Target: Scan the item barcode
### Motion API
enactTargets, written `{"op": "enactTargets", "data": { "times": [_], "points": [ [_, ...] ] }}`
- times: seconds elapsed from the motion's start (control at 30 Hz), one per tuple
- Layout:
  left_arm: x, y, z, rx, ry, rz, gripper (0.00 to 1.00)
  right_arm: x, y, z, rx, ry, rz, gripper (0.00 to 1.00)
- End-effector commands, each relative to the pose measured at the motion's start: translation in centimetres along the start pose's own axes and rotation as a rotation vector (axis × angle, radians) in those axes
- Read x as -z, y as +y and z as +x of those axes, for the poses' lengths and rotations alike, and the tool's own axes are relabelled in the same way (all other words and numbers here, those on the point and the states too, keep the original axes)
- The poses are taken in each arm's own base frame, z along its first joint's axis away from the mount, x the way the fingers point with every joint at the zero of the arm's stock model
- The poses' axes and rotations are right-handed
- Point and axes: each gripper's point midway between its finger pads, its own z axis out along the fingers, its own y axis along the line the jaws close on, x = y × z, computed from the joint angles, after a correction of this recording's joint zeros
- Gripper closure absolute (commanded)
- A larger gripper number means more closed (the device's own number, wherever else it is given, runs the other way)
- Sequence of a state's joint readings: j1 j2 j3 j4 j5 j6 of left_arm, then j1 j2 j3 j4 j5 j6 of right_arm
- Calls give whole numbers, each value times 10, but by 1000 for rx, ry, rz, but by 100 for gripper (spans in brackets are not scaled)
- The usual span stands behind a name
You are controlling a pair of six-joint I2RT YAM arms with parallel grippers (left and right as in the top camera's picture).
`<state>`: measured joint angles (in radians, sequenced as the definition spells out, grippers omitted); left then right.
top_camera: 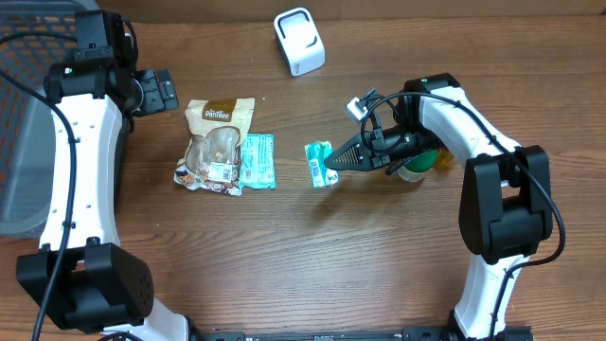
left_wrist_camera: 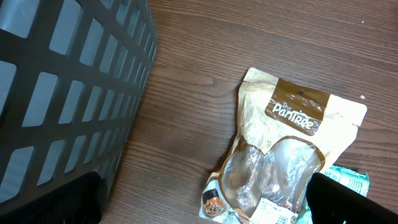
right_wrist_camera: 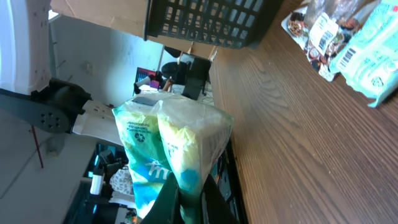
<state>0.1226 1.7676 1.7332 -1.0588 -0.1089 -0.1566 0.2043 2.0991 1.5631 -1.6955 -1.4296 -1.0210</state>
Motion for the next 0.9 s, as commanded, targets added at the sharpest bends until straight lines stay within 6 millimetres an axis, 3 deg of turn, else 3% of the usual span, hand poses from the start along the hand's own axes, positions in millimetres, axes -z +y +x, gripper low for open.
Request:
{"op": "enactTargets", "data": {
  "times": [0.0, 0.53, 0.87],
  "points": [
    [4, 5, -6, 6, -19, -14, 0, 1, 23, -12, 115, -71, -44, 96],
    [4, 5, -6, 6, -19, -14, 0, 3, 62, -11, 100, -76, -46, 96],
    [4, 5, -6, 6, -19, -14, 0, -8, 66, -7, 79, -45, -60, 96]
  ]
}}
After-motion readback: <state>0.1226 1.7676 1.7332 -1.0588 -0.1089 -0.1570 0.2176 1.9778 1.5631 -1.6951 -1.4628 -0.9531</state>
